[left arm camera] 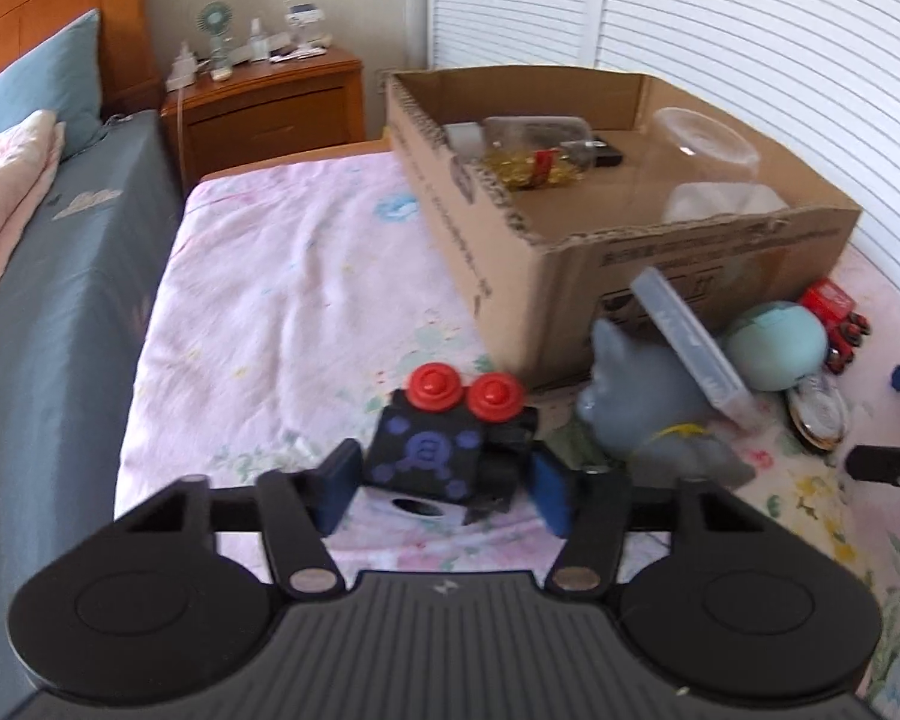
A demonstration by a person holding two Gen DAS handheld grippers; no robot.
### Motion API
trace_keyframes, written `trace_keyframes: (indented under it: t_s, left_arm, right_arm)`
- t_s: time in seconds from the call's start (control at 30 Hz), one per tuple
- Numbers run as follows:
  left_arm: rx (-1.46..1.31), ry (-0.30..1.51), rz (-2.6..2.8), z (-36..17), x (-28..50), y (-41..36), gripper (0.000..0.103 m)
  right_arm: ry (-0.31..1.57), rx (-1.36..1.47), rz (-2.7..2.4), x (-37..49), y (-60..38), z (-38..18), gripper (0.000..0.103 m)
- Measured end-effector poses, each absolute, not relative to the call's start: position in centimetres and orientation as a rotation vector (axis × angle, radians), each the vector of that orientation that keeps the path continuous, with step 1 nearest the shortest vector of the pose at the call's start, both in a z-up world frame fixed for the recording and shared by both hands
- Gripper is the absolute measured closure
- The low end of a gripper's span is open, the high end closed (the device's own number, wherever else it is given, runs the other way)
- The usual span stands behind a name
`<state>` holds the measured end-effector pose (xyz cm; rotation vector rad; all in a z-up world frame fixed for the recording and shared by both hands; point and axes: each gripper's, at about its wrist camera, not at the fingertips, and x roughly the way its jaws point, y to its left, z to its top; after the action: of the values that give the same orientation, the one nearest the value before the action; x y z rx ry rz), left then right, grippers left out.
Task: Organize rigid objects
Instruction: 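Approach and grasp the black cube with red buttons using the left tool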
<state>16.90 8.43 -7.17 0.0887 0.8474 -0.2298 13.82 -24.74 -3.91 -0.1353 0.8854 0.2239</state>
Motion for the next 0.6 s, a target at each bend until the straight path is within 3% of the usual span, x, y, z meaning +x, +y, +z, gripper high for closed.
trace_keyframes:
  t_s: [0.5,0.6]
  left_arm:
    - [0.079,0.885,-0.219,-6.8,13.3,8.5,0.049]
    - [0.071,0.875,-0.211,-6.8,13.2,8.5,0.049]
  right_arm:
    - [0.818,-0.102,0.166,15.2,-26.2,-2.2,0.0]
    - [0.788,-0.113,0.161,16.5,-25.9,-1.7,0.006]
